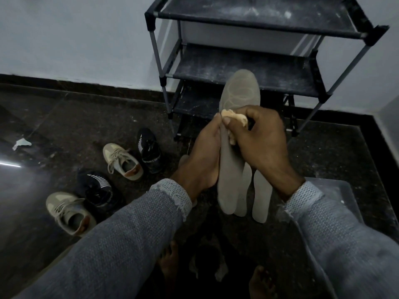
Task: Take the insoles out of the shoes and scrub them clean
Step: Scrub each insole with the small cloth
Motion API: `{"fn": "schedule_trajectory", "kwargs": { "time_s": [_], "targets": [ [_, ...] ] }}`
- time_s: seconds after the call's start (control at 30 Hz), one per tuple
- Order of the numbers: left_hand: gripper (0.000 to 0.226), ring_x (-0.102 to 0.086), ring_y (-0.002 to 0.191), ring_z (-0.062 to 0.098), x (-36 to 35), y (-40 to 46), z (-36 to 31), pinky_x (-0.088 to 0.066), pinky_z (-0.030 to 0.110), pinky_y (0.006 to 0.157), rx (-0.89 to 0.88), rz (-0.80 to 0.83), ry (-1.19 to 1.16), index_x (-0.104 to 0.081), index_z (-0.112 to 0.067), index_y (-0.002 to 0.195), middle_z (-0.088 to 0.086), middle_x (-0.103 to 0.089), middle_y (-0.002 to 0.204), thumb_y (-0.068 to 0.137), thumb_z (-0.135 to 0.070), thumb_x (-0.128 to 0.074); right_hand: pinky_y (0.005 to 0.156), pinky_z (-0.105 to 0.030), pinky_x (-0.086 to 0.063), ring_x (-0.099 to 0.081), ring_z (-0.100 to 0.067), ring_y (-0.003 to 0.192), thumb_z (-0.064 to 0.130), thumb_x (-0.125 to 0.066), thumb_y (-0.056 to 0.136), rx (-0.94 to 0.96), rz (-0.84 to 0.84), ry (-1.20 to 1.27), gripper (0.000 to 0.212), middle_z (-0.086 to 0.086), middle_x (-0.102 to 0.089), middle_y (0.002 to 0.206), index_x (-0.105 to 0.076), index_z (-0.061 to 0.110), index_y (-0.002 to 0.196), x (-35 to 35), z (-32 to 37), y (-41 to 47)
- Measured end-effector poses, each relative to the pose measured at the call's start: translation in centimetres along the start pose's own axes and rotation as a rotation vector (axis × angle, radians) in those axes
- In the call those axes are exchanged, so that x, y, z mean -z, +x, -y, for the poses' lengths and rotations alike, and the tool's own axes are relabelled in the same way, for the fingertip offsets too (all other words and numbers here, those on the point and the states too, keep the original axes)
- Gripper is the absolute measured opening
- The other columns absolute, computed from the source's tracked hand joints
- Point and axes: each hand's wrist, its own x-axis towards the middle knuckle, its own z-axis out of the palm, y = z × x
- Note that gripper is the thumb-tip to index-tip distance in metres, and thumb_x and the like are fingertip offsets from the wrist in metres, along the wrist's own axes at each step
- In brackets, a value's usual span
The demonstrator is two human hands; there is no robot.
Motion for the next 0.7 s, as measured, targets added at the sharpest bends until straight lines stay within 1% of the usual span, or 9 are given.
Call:
{"fn": "schedule_trajectory", "kwargs": {
  "time_s": [0.1,0.2,0.33,0.37,0.43,0.5,0.53,0.6,0.7],
  "targets": [
    [0.051,-0.067,0.09,0.016,-0.1,0.0,0.1,-0.056,0.025,0.077,0.006,0.007,0.039,-0.056,-0.011,0.127,0.008,-0.068,0.106,0.103,-0.043,-0.026,0.066,-0.025,-0.05,-0.06,-0.006,0.069,0.026,-0.066,0.089,-0.017,-0.088,-0.078,0.018,0.004,-0.065,0.071,-0.07,0.015,0.075,1.1,-1.1,0.9],
    [0.053,-0.068,0.088,0.015,-0.1,0.1,0.0,-0.058,0.024,0.076,0.009,-0.005,0.026,-0.054,-0.01,0.131,0.008,-0.069,0.105,0.103,-0.044,-0.025,0.066,-0.022,-0.05,-0.061,-0.006,0.07,0.025,-0.066,0.089,-0.027,-0.096,-0.027,0.017,0.004,-0.065,0.073,-0.069,0.017,0.075,0.5,-0.7,0.5],
    [0.056,-0.06,0.113,0.024,0.1,0.2,-0.3,-0.053,0.027,0.087,-0.014,-0.081,-0.051,-0.05,-0.003,0.135,0.017,-0.059,0.128,0.102,-0.044,-0.029,0.066,-0.017,-0.048,-0.061,-0.006,0.076,0.019,-0.067,0.089,0.017,-0.017,0.053,0.007,0.005,-0.065,0.08,-0.071,0.016,0.085,-1.3,0.7,-1.1],
    [0.057,-0.059,0.114,0.025,0.2,0.2,-0.4,-0.052,0.028,0.088,-0.019,-0.086,-0.054,-0.05,-0.003,0.135,0.017,-0.059,0.128,0.102,-0.044,-0.03,0.067,-0.016,-0.048,-0.06,-0.006,0.077,0.019,-0.067,0.088,0.029,-0.017,0.05,0.006,0.004,-0.066,0.082,-0.072,0.015,0.087,-1.4,0.7,-1.1],
    [0.056,-0.065,0.102,0.022,0.2,0.1,-0.5,-0.055,0.027,0.083,-0.004,-0.052,-0.053,-0.053,-0.005,0.131,0.014,-0.067,0.112,0.101,-0.046,-0.029,0.068,-0.017,-0.048,-0.06,-0.006,0.076,0.019,-0.068,0.088,0.054,-0.045,0.005,0.007,0.004,-0.065,0.083,-0.072,0.014,0.087,-0.8,0.1,-0.4],
    [0.055,-0.069,0.088,0.018,0.2,0.2,-0.3,-0.058,0.026,0.076,0.012,-0.022,-0.042,-0.057,-0.006,0.124,0.01,-0.071,0.099,0.102,-0.046,-0.026,0.069,-0.025,-0.051,-0.06,-0.008,0.074,0.022,-0.068,0.088,0.057,-0.09,-0.054,0.01,0.004,-0.063,0.082,-0.073,0.014,0.088,-0.1,-0.8,0.2],
    [0.055,-0.069,0.086,0.017,0.2,0.2,-0.3,-0.058,0.026,0.076,0.009,-0.026,-0.025,-0.059,-0.007,0.122,0.009,-0.071,0.098,0.102,-0.046,-0.025,0.068,-0.029,-0.052,-0.06,-0.009,0.073,0.023,-0.068,0.088,0.051,-0.099,-0.07,0.011,0.002,-0.063,0.082,-0.073,0.013,0.088,0.2,-1.1,0.5],
    [0.057,-0.067,0.093,0.019,0.4,0.3,-0.4,-0.054,0.029,0.085,-0.012,-0.056,0.001,-0.058,-0.008,0.125,0.011,-0.069,0.107,0.102,-0.047,-0.024,0.067,-0.033,-0.054,-0.062,-0.011,0.072,0.024,-0.069,0.087,0.028,-0.081,-0.063,0.011,0.0,-0.064,0.082,-0.073,0.014,0.088,0.4,-1.5,0.7],
    [0.061,-0.06,0.113,0.028,0.4,0.6,-0.7,-0.046,0.04,0.101,-0.01,-0.082,-0.051,-0.054,-0.007,0.132,0.017,-0.062,0.125,0.101,-0.051,-0.025,0.062,-0.028,-0.054,-0.064,-0.009,0.066,0.024,-0.069,0.088,-0.045,-0.023,0.059,0.011,0.0,-0.068,0.076,-0.073,0.014,0.086,0.6,-1.3,1.0]
  ]
}}
